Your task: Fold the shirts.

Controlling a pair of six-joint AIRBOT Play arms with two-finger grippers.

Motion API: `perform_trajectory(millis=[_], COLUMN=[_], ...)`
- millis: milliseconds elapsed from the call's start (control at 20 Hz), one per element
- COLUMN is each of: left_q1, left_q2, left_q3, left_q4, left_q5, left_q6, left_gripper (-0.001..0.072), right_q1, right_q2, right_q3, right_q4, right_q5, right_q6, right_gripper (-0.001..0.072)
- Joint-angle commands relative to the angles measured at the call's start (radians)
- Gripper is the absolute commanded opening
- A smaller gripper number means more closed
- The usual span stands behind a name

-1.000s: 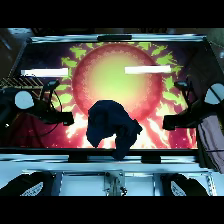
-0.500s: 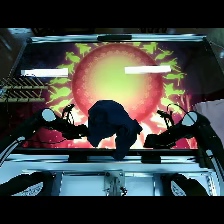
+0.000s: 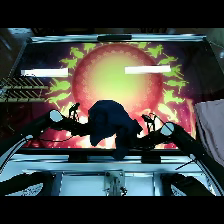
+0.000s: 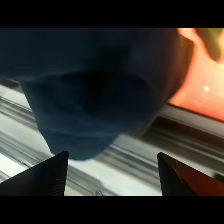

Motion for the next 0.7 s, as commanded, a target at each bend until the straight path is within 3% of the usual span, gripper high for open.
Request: perform_trajectory(millis=[0, 150, 200, 250, 300, 400, 450, 650], left_q1=[-0.001, -0.002, -0.002, -0.002, -0.001, 0.017, 0.034, 0.138], left_q2=[-0.003, -0.002, -0.002, -0.002, -0.002, 0.005, 0.021, 0.154], left_q3=[0.036, 0.078, 0.092, 0.111, 0.134, 0.208, 0.261, 0.638], left_q4=[-0.012, -0.012, -0.012, -0.012, -0.011, 0.023, 0.081, 0.509], left_q5=[-0.010, -0.026, -0.026, -0.026, -0.035, -0.084, -0.121, -0.364], left_q6=[0.051, 0.056, 0.056, 0.058, 0.076, 0.107, 0.103, 0.092], left_gripper=[0.0034, 0.0034, 0.0034, 0.0035, 0.0034, 0.0032, 0.0032, 0.0031], right_q1=[0.097, 0.133, 0.145, 0.155, 0.156, 0.152, 0.145, 0.060], right_q2=[-0.092, -0.140, -0.143, -0.142, -0.142, -0.114, -0.081, 0.158], right_q3=[-0.005, -0.005, -0.005, -0.004, -0.002, 0.035, 0.073, 0.354], right_q4=[0.105, 0.222, 0.257, 0.289, 0.311, 0.238, 0.127, -0.710], right_q5=[-0.151, -0.252, -0.283, -0.303, -0.299, -0.238, -0.164, 0.375], right_q6=[0.013, 0.010, 0.006, -0.001, -0.005, -0.048, -0.053, 0.086], right_gripper=[0.0667, 0.0660, 0.0607, 0.0380, 0.0059, 0.0068, 0.0068, 0.0068])
